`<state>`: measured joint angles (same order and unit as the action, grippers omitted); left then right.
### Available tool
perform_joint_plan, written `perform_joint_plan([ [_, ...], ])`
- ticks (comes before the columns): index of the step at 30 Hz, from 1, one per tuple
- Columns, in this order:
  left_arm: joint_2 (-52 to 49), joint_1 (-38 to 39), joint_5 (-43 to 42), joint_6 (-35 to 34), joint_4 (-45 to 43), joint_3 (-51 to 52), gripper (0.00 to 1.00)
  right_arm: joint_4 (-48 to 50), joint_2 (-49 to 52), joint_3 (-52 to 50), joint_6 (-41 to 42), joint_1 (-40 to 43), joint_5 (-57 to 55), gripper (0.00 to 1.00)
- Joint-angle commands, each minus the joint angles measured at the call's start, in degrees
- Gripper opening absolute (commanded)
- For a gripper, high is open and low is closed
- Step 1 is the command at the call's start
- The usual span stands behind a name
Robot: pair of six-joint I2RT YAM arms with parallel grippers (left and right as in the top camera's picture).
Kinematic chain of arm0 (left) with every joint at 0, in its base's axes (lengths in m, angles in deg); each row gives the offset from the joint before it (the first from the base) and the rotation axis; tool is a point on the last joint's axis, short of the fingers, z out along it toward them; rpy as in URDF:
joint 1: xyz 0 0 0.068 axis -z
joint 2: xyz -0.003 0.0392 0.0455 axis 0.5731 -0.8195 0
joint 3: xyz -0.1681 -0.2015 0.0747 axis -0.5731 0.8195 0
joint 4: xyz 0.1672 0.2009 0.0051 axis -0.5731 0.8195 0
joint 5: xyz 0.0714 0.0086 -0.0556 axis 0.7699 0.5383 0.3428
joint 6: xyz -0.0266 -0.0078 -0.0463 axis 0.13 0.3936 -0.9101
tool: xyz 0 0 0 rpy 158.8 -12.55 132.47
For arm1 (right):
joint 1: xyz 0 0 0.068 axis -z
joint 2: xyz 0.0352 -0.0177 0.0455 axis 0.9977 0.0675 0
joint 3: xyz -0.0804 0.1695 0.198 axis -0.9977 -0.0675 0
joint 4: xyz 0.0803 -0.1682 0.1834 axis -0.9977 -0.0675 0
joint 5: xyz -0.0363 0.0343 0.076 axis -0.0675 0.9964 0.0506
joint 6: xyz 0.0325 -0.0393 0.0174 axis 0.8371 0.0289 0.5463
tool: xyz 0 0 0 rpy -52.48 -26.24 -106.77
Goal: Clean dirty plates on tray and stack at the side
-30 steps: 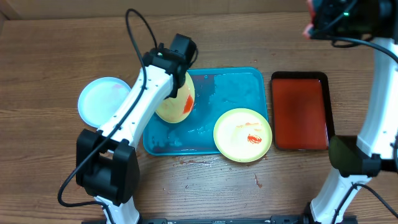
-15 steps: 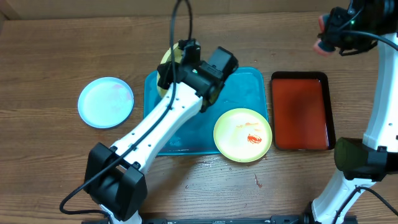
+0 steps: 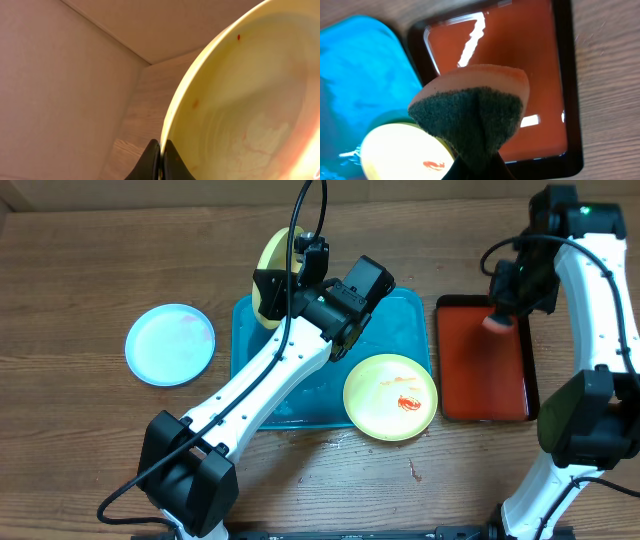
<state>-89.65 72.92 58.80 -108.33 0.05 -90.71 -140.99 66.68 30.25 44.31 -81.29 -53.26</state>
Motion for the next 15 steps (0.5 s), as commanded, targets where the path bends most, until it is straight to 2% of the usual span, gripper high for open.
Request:
perform_joint_plan([
  [1, 1.8, 0.3, 2.5, -1.3, -1.2, -1.4, 0.04, 1.9, -0.7, -3.5, 0.2, 0.2, -0.5, 0.04],
  [7, 1.8, 0.3, 2.4, -0.3, -3.1, -1.4, 0.04, 5.1, -0.6, -8.8, 0.9, 0.2, -0.5, 0.04],
  [15, 1.8, 0.3, 2.4, 1.7, -5.2, -1.4, 0.04, 6.2, -0.6, -9.8, 1.5, 0.2, -0.5, 0.04],
])
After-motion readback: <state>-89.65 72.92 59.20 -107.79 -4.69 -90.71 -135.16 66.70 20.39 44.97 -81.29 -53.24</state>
